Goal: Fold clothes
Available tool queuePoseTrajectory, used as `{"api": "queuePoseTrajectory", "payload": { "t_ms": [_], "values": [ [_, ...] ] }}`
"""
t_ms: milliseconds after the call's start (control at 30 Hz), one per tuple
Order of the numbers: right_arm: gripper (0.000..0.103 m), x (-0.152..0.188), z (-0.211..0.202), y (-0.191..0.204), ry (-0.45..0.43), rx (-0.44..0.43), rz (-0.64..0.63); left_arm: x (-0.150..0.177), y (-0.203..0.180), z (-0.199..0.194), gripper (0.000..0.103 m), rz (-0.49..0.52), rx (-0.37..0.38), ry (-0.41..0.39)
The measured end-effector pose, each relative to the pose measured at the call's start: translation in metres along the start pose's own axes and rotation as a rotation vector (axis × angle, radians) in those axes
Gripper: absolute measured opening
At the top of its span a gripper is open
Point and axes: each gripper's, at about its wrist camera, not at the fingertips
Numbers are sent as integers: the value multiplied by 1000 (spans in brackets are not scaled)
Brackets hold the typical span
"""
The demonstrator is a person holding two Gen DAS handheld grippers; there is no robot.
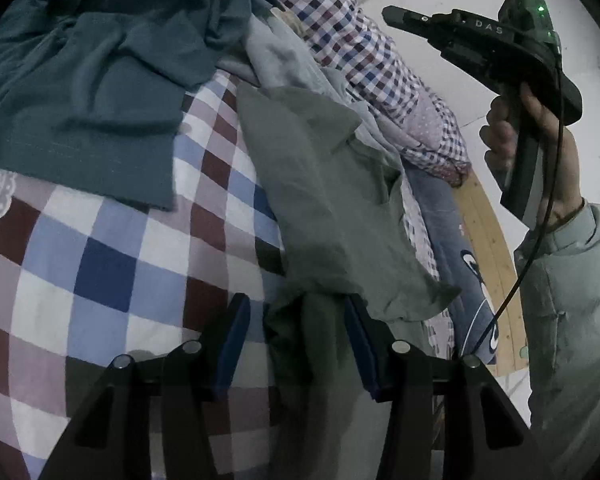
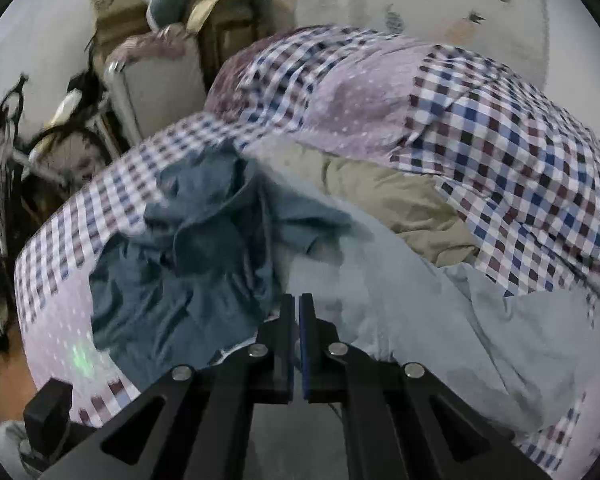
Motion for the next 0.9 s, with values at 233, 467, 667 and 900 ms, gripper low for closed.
{"api": "queuePoseTrajectory", "payload": {
  "t_ms": [233,467,667,900],
  "values": [
    [2,19,12,0,27,-13,23,0,-6,9,21,56,-166,38],
    [2,34,10,-11,36,-10,26,5,-19,20,21,189,-244,79],
    [3,41,21,-12,66,-20,6,0,-16,29,24,149,-226,54],
    [44,41,80,21,192,-86,-43,-7,-21,23,6,124,-176,-7]
  ]
}}
Point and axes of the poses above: each gripper's, at about its wrist camera, not at the fingertips, and z roughly the way its jaws point, y to its left, x to its underside, and after that the axes turned 9 degrees about x, right-handed
